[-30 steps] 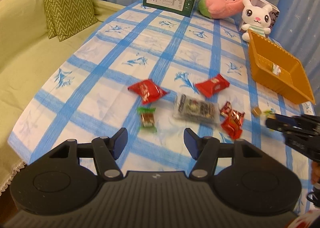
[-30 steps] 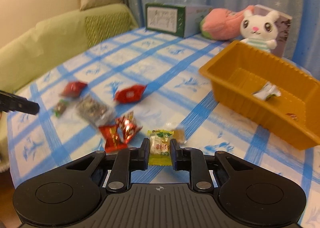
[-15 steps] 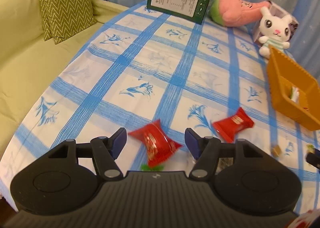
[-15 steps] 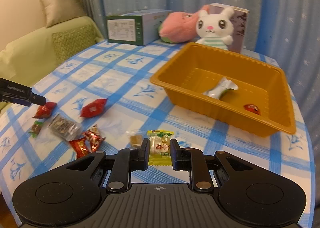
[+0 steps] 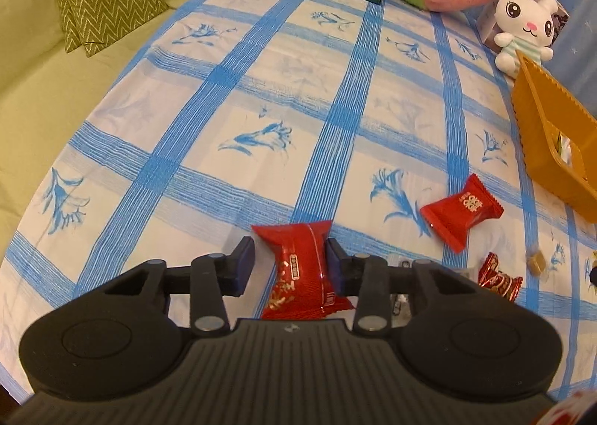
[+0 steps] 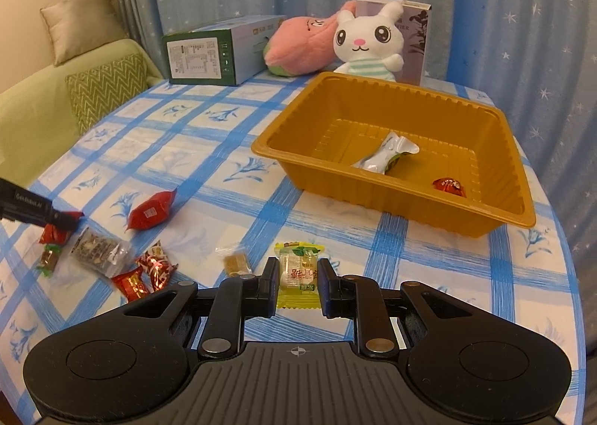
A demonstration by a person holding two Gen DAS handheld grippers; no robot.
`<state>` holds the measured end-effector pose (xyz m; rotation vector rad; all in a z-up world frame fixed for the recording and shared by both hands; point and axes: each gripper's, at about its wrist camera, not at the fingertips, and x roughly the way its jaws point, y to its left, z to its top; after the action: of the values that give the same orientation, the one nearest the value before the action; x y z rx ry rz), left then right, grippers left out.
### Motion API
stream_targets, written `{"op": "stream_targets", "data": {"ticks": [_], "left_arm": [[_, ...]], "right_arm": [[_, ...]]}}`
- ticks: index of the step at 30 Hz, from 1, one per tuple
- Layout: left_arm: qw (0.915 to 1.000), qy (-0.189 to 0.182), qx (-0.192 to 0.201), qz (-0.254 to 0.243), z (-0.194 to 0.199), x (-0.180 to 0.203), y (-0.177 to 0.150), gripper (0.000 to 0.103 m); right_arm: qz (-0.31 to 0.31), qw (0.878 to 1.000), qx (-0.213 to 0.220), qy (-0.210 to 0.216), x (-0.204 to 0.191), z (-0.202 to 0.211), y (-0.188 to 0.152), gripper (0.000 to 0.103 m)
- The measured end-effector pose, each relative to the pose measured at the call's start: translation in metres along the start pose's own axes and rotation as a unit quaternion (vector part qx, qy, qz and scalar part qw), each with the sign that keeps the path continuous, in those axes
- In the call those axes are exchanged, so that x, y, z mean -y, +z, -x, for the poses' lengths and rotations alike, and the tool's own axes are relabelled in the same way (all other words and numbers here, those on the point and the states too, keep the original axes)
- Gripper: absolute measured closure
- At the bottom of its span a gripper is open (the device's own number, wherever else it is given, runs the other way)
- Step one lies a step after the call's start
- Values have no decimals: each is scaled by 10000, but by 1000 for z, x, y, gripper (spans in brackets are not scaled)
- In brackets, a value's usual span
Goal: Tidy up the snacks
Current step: 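Carry the yellow candy and red packet with both tools over the orange tray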
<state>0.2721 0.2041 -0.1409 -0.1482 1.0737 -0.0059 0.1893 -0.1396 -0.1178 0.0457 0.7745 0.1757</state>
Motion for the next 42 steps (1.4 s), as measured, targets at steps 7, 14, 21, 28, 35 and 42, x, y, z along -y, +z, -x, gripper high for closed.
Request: {"op": "stream_targets", "data": {"ticks": [7,14,21,28,35,42], "left_arm": [[9995,-6,75,-319,2,3,0,79],[9984,53,336,-448,27,17,4,80],[9949,-314,655,-699,67,65,5,80],[9841,-885,912,-1244,87,142,10,80],[9722,-1217,1036,-1712,81,212,24,79],[9636,-1292,1099,-2065,65,266,49,79]], "right_arm": [[-62,10000,54,3,-2,-2,1,81],[-117,9997,135,142,10,4,4,81],[-138,9991,241,316,33,22,15,81],[-205,9987,318,346,63,42,25,81],[-370,9982,363,299,98,48,41,81],[-392,9976,501,287,124,40,68,81]]}}
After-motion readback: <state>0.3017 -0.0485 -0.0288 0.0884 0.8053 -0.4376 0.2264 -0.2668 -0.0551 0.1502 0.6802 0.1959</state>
